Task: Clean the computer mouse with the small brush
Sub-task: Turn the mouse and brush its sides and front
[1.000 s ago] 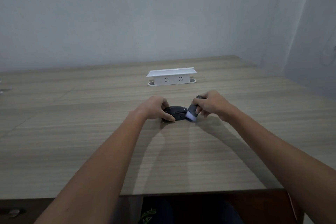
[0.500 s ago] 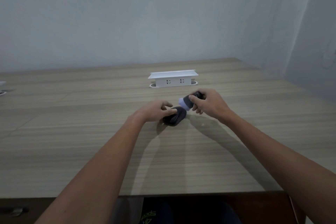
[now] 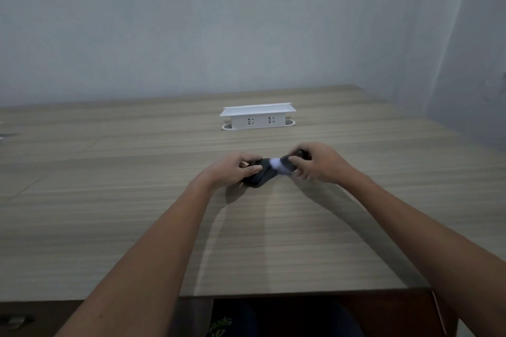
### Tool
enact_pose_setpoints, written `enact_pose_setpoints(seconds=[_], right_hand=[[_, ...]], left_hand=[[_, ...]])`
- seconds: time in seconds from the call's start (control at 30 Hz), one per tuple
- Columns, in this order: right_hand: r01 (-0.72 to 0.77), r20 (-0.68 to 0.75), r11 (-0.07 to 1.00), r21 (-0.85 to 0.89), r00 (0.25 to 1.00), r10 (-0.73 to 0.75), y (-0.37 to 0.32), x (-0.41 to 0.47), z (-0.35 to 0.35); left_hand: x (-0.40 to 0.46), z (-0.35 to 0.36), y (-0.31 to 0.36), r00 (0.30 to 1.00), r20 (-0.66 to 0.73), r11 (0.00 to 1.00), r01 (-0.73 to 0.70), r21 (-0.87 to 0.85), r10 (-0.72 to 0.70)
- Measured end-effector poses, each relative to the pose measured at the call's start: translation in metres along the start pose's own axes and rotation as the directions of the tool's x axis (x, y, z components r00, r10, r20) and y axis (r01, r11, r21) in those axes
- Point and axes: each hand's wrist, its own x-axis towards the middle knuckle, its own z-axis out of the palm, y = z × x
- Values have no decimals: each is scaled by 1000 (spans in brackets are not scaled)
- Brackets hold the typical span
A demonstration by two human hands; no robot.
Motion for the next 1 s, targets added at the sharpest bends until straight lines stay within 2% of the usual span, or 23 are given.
enact_pose_setpoints(seconds=[0.07,0.1,0.2,0.23,0.33,0.37,0.47,0.5,0.53,0.6,0.67,0.7,0.77,0.83,0.93,1.0], right_hand=[[-27,-102,999,-45,995,23,4,2,-2],[-7,-71,1000,-4,997,7,2,-1,-2],[54,141,989,138,987,-74,-5,-8,2],[47,139,994,102,988,-61,-4,-8,3],[49,-49,986,-158,997,-57,2,1,0],[59,-58,988,-146,996,-68,1,1,-2],[135,101,991,24,985,-137,-12,-7,-4],[143,142,990,10,979,-143,-13,-9,-2],[144,136,989,-40,981,-138,-12,-8,0],[146,7,969,-197,989,-147,-8,-3,-1],[150,-71,962,-226,983,-170,-7,-2,-2],[166,-39,974,-156,984,-174,-9,-5,-3],[193,113,981,-34,976,-188,-16,-11,-2],[211,162,974,-76,967,-197,-17,-11,2],[178,-54,946,-269,978,-200,-8,-1,1],[176,-79,962,-209,977,-196,-9,-3,-1]], left_hand=[[0,3,-1,1000,-4,1000,-13,-9,13],[-1,3,-1,1000,-11,1000,-24,-5,24],[-1,2,0,999,-27,999,-41,12,41],[0,2,0,999,-22,999,-42,19,43],[-1,1,3,1000,6,1000,-9,14,9],[0,1,2,1000,13,1000,-2,10,2],[0,-1,1,1000,16,1000,1,18,-1],[1,-1,2,1000,18,1000,0,23,0],[0,-2,4,1000,20,1000,1,25,-1],[1,-2,7,1000,18,1000,11,24,-12],[0,-2,10,1000,18,1000,24,12,-24],[1,-2,9,999,19,1000,26,8,-26],[3,-2,5,999,8,999,35,10,-35],[5,-2,4,999,7,999,33,11,-33],[6,-1,7,999,16,998,50,-25,-49],[4,-1,9,998,18,997,66,-39,-66]])
